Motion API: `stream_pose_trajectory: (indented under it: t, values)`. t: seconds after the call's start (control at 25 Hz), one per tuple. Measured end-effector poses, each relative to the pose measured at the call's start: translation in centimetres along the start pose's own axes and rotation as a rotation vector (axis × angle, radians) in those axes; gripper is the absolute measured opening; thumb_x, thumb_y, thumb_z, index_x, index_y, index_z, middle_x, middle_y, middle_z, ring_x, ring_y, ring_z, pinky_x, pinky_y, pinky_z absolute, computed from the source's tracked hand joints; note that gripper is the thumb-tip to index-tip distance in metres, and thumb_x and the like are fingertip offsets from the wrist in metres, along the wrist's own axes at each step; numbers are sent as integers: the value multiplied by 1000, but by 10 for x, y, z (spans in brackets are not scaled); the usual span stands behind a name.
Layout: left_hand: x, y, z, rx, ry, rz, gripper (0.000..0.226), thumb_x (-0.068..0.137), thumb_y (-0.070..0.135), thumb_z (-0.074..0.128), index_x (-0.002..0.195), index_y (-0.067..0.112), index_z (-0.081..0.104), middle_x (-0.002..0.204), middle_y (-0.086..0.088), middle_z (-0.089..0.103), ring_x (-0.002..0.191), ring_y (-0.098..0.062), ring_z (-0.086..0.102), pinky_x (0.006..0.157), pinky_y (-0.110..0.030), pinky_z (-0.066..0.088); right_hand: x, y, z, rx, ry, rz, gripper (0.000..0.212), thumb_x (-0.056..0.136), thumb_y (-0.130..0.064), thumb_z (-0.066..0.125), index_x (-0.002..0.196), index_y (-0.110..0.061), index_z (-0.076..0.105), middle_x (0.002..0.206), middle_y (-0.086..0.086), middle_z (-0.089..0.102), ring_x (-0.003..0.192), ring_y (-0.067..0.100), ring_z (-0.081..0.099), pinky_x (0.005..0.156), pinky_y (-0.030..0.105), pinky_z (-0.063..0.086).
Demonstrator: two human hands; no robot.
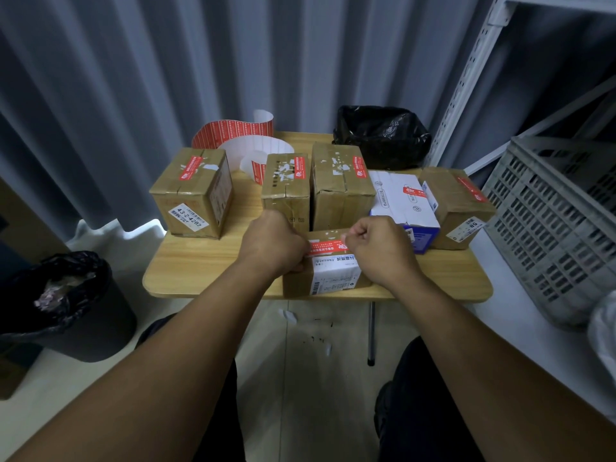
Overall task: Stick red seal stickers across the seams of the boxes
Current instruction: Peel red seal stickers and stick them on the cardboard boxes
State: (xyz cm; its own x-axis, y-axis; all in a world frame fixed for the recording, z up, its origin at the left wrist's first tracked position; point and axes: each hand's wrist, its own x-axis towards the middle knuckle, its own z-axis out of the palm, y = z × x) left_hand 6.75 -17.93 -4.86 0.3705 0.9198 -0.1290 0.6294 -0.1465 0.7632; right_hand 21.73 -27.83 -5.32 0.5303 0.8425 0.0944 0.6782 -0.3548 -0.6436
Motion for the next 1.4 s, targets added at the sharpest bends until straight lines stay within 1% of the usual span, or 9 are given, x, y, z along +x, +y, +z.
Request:
stream_pose_trajectory:
  t: [0.28, 0.48, 0.56, 0.68, 0.8, 0.96, 1.08, 1.24, 1.4]
  values:
    - [4, -3, 5, 67, 6, 18, 14, 80, 22, 81, 76, 10, 75, 68, -1, 74, 67, -18, 74, 68, -40, 64, -5, -1, 6, -55, 56, -23, 16, 96, -31, 65, 98, -14, 66, 99, 1, 71, 90, 15, 69, 68, 30, 59]
    - [4, -2, 5, 74, 10, 28, 14, 79, 23, 82, 76, 11, 75, 70, -2, 74, 65, -19, 74, 66, -40, 64, -5, 0, 5, 92, 134, 101, 27, 98, -26, 63, 120, -13, 54, 117, 6, 59, 97, 16, 62, 65, 26, 54]
    - [4, -3, 5, 58, 8, 29, 14, 80, 22, 81, 76, 10, 75, 70, -3, 74, 64, -18, 74, 65, -40, 64, -6, -4, 9, 110, 131, 171, 43, 96, -39, 63, 128, -14, 50, 128, 8, 52, 105, 21, 59, 72, 32, 56]
    - [2, -2, 5, 70, 9, 53, 18, 81, 26, 82, 75, 10, 76, 69, -3, 74, 62, -16, 73, 64, -40, 64, -9, -12, 21, -76, 93, 205, 89, 80, -67, 69, 144, -13, 39, 141, 10, 37, 128, 29, 44, 84, 35, 48]
    - [2, -3, 5, 69, 8, 54, 21, 79, 30, 84, 76, 11, 75, 71, -4, 74, 66, -18, 73, 65, -41, 64, -9, -17, 25, -156, 92, 220, 99, 76, -70, 71, 147, -11, 35, 145, 13, 33, 133, 31, 38, 83, 34, 42]
    - [4, -5, 6, 58, 3, 36, 16, 80, 25, 83, 79, 12, 75, 75, -3, 74, 68, -19, 74, 65, -40, 64, -4, -15, 23, -77, 90, 262, 82, 77, -58, 78, 136, -11, 45, 140, 12, 39, 128, 31, 44, 82, 34, 46]
    - [4, -4, 5, 42, -15, 25, 14, 82, 23, 81, 80, 11, 75, 76, -3, 75, 70, -18, 74, 67, -40, 64, -2, -9, 21, 74, 105, 300, 66, 80, -46, 80, 127, -12, 50, 131, 10, 45, 113, 28, 56, 82, 38, 55]
    - [2, -5, 4, 24, -24, 32, 14, 83, 23, 80, 79, 10, 75, 74, -3, 75, 68, -18, 74, 69, -41, 64, 0, -2, 19, 389, 84, 421, 41, 85, -29, 79, 112, -20, 50, 117, 8, 59, 83, 19, 69, 59, 29, 57]
    - [0, -4, 3, -6, -29, 23, 14, 83, 21, 80, 81, 9, 75, 78, -4, 75, 69, -17, 74, 68, -40, 64, 2, 1, 15, 373, 123, 428, 14, 94, -20, 69, 92, -20, 54, 102, 6, 66, 76, 17, 69, 65, 32, 61]
